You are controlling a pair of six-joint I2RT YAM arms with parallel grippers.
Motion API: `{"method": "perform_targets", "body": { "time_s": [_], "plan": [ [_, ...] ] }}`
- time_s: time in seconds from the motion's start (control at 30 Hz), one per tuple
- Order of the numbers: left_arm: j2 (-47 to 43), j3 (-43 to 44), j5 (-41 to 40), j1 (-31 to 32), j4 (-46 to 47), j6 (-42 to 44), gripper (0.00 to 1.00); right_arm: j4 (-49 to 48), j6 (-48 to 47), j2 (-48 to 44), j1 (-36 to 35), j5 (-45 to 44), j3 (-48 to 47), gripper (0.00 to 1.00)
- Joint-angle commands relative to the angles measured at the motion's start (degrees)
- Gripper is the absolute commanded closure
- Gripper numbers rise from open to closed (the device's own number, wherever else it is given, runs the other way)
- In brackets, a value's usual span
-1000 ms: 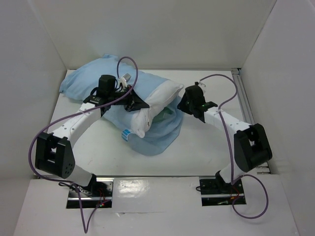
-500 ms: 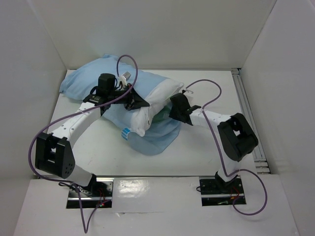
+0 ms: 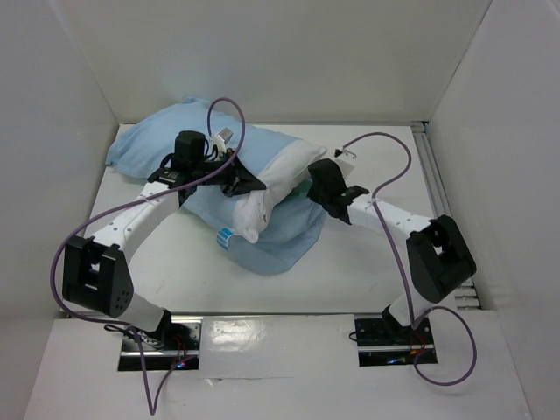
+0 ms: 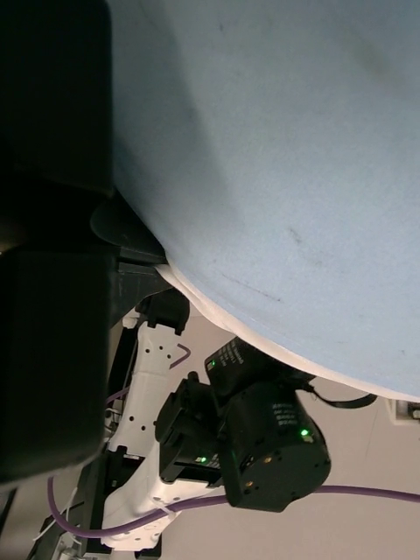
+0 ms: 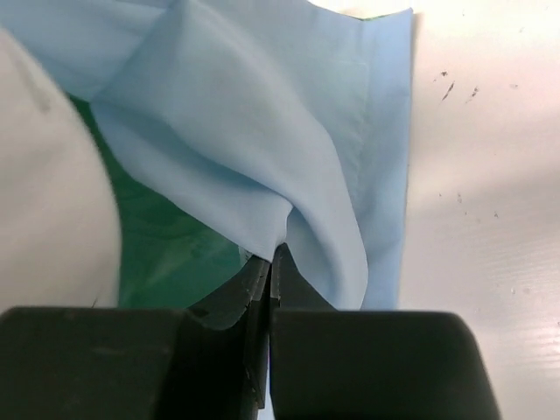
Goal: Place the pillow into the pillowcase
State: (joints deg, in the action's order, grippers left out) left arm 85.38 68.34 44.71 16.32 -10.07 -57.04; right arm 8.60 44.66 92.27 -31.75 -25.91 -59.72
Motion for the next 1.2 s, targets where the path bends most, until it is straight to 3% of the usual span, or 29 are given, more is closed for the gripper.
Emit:
{"method": "perform_targets", "body": {
  "time_s": [0.0, 0.23, 0.37, 0.43, 0.5, 0.53, 0.7, 0.9, 1.17],
  "plan": [
    [-0.83, 2.06, 0.03, -0.14, 3.12, 0.34, 1.0, -0.15, 0.15, -4.8, -0.51, -1.77, 2.14, 1.0],
    [0.22, 3.91, -5.24, -0.14, -4.68, 5.17, 1.0, -3.5, 4.98, -12.1, 2.56, 0.33, 5.58, 1.0],
    [0.92, 7.24, -7.0, -0.14, -11.18, 12.45, 1.0, -13.06, 5.88, -18.52, 7.47, 5.16, 9.62, 1.0],
    [1.71, 9.43, -6.3, 0.56, -13.65, 15.97, 0.97, -12.13, 4.48, -18.53, 8.02, 8.4, 7.62, 1.0],
    [2.76, 16.1, -7.69, 3.27, -20.41, 22.04, 0.81, -9.5, 1.05, -15.56, 8.02, 9.82, 3.76, 1.0],
    [3.29, 18.3, -8.49, 4.24, -22.0, 23.62, 0.62, -9.48, 0.34, -15.02, 8.02, 11.57, 3.22, 1.0],
    [3.3, 29.98, -12.0, 8.9, -25.18, 28.99, 0.1, -11.94, -2.47, -15.01, 8.02, 15.19, 3.21, 1.0],
    [6.89, 39.4, -15.43, 12.86, -22.64, 30.4, 0.1, -13.96, -3.0, -15.62, 8.02, 17.21, 4.88, 1.0],
    [20.43, 49.44, -35.37, 20.32, -17.28, 36.99, 0.12, -17.48, -2.48, -18.18, 8.54, 18.26, 8.57, 1.0]
  ]
}}
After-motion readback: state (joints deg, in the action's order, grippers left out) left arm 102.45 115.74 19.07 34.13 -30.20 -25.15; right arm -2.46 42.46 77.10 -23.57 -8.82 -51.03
